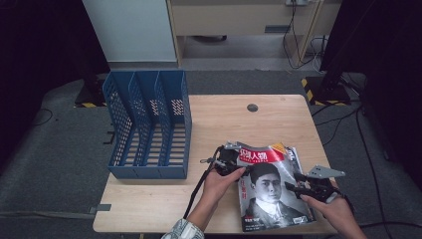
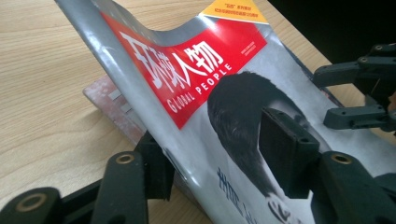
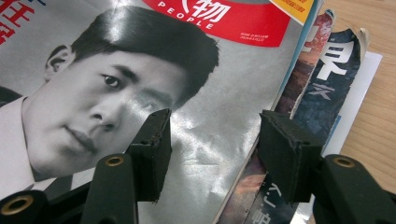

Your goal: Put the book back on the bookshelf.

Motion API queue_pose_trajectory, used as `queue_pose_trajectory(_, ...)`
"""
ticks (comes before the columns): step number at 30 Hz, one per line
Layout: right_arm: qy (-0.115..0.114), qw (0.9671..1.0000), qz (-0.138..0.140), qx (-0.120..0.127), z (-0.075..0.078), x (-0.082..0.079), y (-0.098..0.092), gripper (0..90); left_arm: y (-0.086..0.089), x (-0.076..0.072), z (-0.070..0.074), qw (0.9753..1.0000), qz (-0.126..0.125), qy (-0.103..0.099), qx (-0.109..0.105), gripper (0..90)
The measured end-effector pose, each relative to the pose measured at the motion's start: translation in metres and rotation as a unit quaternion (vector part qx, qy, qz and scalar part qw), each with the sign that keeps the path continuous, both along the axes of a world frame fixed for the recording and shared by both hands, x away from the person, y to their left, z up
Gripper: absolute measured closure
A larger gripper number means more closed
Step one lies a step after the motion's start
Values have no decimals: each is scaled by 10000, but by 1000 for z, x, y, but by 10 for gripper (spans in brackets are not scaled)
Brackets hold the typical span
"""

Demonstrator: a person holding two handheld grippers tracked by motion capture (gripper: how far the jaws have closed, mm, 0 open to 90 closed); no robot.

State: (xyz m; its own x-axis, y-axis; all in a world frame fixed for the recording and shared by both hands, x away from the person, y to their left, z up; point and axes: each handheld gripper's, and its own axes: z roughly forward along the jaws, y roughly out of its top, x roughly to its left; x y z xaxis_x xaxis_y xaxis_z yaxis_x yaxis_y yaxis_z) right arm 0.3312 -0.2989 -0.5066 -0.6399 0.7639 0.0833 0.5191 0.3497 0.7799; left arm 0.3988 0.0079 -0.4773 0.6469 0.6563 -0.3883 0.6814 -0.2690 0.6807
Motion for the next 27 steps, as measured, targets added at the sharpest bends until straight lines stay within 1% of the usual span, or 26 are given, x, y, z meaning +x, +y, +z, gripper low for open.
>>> queue_pose_trajectory(1,-7,10000,-9,-3,0,0,0,447,-1,0,0,10000,-8,34,-38,487)
queue_pose_trajectory(6,7,10000,-21,25,0,0,1,447,-4,1,1,9999,-34,93,-30,487)
queue_pose_trajectory(7,30,10000,-19,50,0,0,2,446,-6,1,1,9999,-32,132,-95,486)
queue_pose_trajectory(8,30,10000,-19,50,0,0,2,446,-6,1,1,9999,-32,132,-95,487)
queue_pose_trajectory(9,53,9999,16,161,-1,1,3,448,-8,1,1,9999,-47,83,-77,487)
queue_pose_trajectory(10,43,9999,45,161,-1,1,3,449,-9,2,1,10000,-78,24,-37,489)
queue_pose_trajectory(13,36,9998,87,151,-1,1,7,447,-12,2,2,10000,-88,-32,-4,525)
queue_pose_trajectory(15,6,9998,133,153,-1,2,9,445,-15,1,2,9997,-140,-137,163,558)
queue_pose_trajectory(16,6,9998,133,153,-1,2,9,445,-15,1,2,9997,-140,-137,163,569)
queue_pose_trajectory(17,8,9997,147,198,-2,2,11,437,-17,0,3,9994,-112,-222,253,594)
queue_pose_trajectory(18,-1,9997,151,202,-2,3,11,433,-17,0,3,9994,-112,-222,253,616)
queue_pose_trajectory(19,15,9996,166,211,-2,3,11,429,-18,-1,3,9990,-41,-328,313,644)
queue_pose_trajectory(20,19,9996,170,226,-2,3,11,423,-18,-1,3,9990,-41,-328,313,675)
queue_pose_trajectory(21,14,9996,177,227,-2,4,11,413,-18,-3,4,9981,25,-507,336,705)
queue_pose_trajectory(22,13,9995,200,225,-2,4,11,393,-18,-3,4,9981,25,-507,336,736)
queue_pose_trajectory(23,13,9995,200,225,-2,4,11,393,-18,-4,6,9978,50,-591,296,736)
queue_pose_trajectory(24,13,9995,200,238,-2,4,12,367,-17,-4,7,9977,25,-641,215,758)
queue_pose_trajectory(25,-33,9995,211,226,-2,7,13,321,-17,-6,11,9972,3,-741,102,782)
queue_pose_trajectory(26,-33,9995,211,226,-2,7,13,321,-17,-6,11,9972,3,-741,102,787)
queue_pose_trajectory(27,-84,9994,184,263,0,9,14,267,-19,-8,15,9959,-49,-890,124,790)
